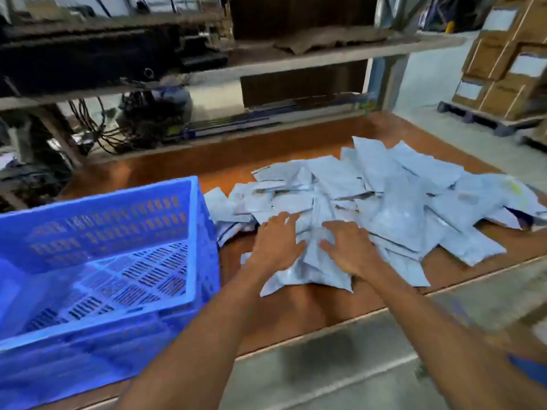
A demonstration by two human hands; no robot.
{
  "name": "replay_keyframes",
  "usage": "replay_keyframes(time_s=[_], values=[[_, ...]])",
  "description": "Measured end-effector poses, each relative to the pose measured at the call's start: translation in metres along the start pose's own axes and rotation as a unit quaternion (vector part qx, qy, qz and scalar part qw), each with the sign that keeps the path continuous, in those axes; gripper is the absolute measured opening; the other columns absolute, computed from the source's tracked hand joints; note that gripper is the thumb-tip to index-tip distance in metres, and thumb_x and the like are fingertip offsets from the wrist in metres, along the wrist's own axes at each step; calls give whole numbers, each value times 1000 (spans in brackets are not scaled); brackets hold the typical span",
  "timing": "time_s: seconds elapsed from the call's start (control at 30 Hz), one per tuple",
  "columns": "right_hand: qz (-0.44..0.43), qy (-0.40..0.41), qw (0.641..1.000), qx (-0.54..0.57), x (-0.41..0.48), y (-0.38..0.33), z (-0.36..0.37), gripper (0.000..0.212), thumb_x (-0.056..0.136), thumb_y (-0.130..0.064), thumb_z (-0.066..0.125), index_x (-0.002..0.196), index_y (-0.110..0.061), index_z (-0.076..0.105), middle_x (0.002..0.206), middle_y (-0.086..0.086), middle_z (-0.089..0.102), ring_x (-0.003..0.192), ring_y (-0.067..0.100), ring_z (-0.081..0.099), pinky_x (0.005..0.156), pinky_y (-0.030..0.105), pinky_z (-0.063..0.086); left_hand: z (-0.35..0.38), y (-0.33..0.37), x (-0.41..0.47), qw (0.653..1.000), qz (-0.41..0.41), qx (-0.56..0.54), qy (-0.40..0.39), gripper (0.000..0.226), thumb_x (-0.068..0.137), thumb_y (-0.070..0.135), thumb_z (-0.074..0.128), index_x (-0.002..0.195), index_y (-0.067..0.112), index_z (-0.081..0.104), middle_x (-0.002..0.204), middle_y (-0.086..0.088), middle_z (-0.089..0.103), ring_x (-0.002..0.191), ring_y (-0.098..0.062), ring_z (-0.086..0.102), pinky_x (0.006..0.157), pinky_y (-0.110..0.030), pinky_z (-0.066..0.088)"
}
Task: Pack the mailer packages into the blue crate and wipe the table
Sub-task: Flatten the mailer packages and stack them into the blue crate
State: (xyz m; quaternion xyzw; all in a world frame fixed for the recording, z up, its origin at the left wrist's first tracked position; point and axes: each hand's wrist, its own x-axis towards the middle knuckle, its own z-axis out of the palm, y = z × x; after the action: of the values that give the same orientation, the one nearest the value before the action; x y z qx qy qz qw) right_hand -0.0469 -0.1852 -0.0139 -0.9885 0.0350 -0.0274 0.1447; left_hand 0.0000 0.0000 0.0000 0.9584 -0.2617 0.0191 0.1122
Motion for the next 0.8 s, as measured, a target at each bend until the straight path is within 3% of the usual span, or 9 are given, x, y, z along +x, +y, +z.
replay_keyframes(time_s=[0.17,0.3,0.4,0.53,0.67,0.8], values=[[10,-25,1000,-2,-2,-3,37,69,98,-62,29,154,-24,19,161,4,22,143,30,22,116,45,15,54,-6,-29,994,26,-73,73,38,97,35,46,129,16,52,127,-2,54,121,-24,51,99,-39,43],[3,-88,996,-14,17,13,42,73,98,-60,25,157,-25,0,165,8,2,150,30,5,121,46,4,74,-26,-46,997,67,-31,-9,63,97,59,39,150,26,32,159,0,28,149,-18,20,120,-38,23],[-21,-101,994,-38,20,31,38,71,98,-52,27,158,-23,2,165,9,5,151,27,5,122,47,0,73,-22,-59,997,50,16,-48,67,98,64,30,156,35,13,163,7,17,146,-16,22,117,-39,24],[-82,-27,992,-92,5,44,33,73,89,-42,8,153,-14,29,156,7,36,147,22,26,120,49,6,67,-11,-75,995,-5,92,-23,60,97,66,25,149,35,30,149,7,37,123,-21,44,98,-40,41],[-151,18,980,-126,-14,37,47,54,94,-21,46,146,-9,42,147,6,50,140,22,40,120,50,17,71,4,-100,991,-68,116,22,46,97,59,34,125,27,52,125,0,53,105,-25,51,85,-41,43],[-128,77,980,-132,-24,29,34,60,85,-16,62,142,-8,46,144,7,53,139,30,41,119,51,21,59,8,-118,976,-191,107,-18,48,101,52,29,133,19,43,133,-7,48,117,-31,50,93,-46,41]])
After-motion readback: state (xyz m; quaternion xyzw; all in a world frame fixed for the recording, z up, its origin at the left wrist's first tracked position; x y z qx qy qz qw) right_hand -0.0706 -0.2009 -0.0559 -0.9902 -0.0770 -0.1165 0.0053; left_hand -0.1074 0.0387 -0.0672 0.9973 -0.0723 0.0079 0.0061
